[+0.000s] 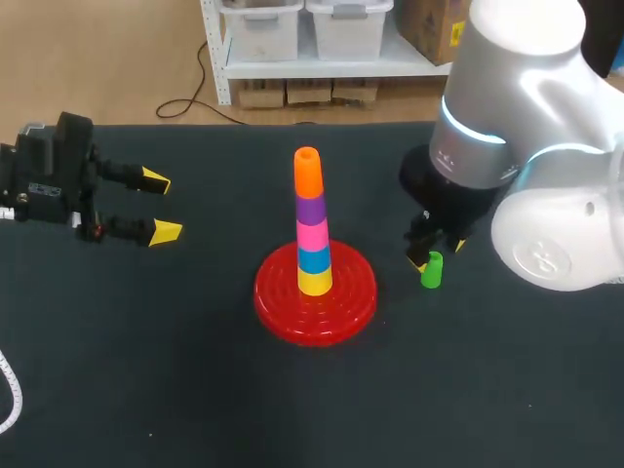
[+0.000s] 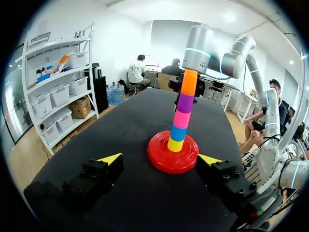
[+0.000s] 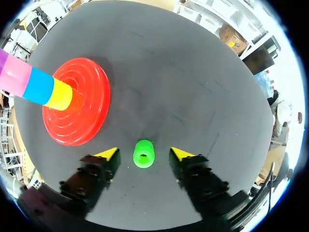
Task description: Pick up and stack the cylinders on the red base in this order: pink,purple,orange,green
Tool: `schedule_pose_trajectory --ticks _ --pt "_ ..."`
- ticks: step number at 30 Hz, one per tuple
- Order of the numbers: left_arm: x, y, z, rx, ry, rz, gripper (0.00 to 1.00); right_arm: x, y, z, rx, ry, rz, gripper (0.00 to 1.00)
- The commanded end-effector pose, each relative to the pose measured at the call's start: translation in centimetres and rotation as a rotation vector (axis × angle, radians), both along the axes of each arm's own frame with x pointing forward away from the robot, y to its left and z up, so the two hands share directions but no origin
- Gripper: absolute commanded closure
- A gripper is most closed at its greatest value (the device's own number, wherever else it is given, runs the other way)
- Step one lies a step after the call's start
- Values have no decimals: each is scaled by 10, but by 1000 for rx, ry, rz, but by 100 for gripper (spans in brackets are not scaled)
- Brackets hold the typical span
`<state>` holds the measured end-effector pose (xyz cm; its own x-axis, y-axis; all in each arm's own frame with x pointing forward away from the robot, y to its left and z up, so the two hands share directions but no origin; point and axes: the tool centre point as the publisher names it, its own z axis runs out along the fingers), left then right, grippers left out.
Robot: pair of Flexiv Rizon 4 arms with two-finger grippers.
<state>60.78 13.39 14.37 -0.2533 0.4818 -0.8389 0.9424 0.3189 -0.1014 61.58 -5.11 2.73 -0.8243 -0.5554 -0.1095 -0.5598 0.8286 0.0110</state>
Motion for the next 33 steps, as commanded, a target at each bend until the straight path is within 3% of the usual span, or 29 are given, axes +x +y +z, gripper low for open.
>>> schedule_pose_trajectory --ticks 1,12,16,19,25,33 --pt "0 0 -1 -4 -4 0 0 0 -1 -1 2 -3 -4 61" --pt "0 0 -1 -4 -4 0 0 1 2 -5 6 3 -3 67" --pt "0 0 -1 -4 -4 0 0 1 2 -5 6 3 -1 89" --pt "0 0 -1 -4 -4 0 0 1 2 -5 7 4 0 100" --pt "0 0 -1 -4 -4 0 0 2 3 0 5 4 3 100" --pt "0 0 -1 -4 -4 0 0 14 3 38 24 -9 17 100"
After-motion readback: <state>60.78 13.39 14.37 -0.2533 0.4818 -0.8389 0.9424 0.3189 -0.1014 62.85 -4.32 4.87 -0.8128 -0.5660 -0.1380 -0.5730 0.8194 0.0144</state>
